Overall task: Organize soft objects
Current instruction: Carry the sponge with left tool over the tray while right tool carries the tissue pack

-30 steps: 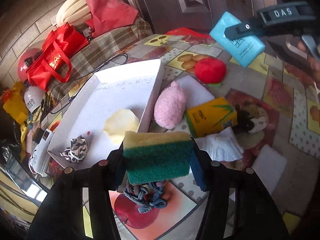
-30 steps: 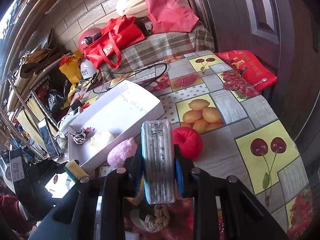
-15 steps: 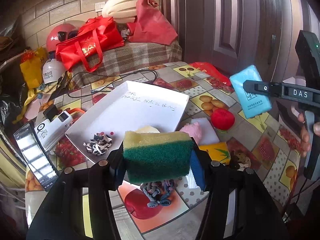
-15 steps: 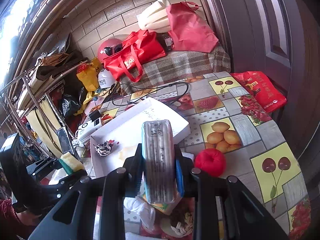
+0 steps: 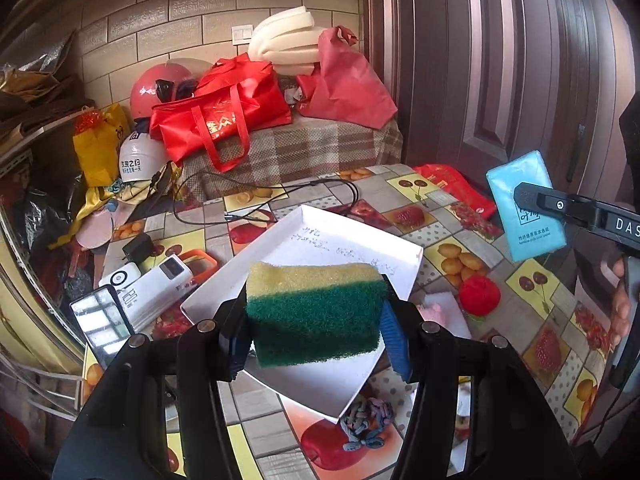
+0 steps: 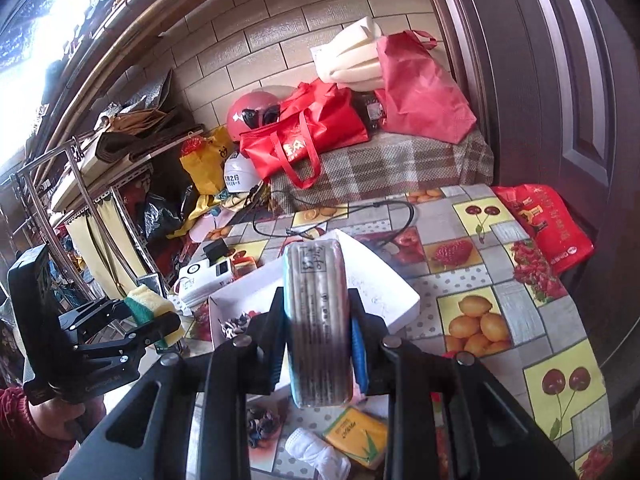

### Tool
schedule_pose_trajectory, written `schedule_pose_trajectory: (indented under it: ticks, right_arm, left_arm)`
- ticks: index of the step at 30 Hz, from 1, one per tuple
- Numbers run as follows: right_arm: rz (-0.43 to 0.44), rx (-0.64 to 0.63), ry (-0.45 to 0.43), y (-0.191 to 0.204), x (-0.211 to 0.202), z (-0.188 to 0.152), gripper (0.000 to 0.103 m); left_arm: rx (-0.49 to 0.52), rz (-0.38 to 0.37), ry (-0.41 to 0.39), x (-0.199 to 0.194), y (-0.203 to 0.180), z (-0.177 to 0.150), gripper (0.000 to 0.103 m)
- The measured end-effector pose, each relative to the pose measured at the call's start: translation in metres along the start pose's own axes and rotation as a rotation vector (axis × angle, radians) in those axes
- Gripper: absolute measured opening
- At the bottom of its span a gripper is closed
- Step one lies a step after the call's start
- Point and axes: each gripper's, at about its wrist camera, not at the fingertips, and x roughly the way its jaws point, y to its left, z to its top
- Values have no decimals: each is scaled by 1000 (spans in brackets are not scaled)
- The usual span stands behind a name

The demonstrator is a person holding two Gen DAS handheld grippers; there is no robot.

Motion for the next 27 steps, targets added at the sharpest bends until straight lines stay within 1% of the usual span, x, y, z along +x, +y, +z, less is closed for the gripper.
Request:
schedule_pose_trajectory:
  ticks: [2,5,9,18,27]
  right_arm:
    - [5,-12,-14,6,2,9,26]
    - [14,-24,-2,12,13,11,26]
    - [23,-25,51,17,38,4,26]
    - [22,-1,144,18,91,-9,26]
    - [13,25,236,13,145,-28,26]
  left_arm:
    - [-27,1,-5,2,5,5,55]
    - [-41,3,11,10,9,3,55]
    - [-51,7,53,29,15,-4,55]
    - [-85,15,99,69,33,-13,55]
    - [-116,23,156,112,51,-30,55]
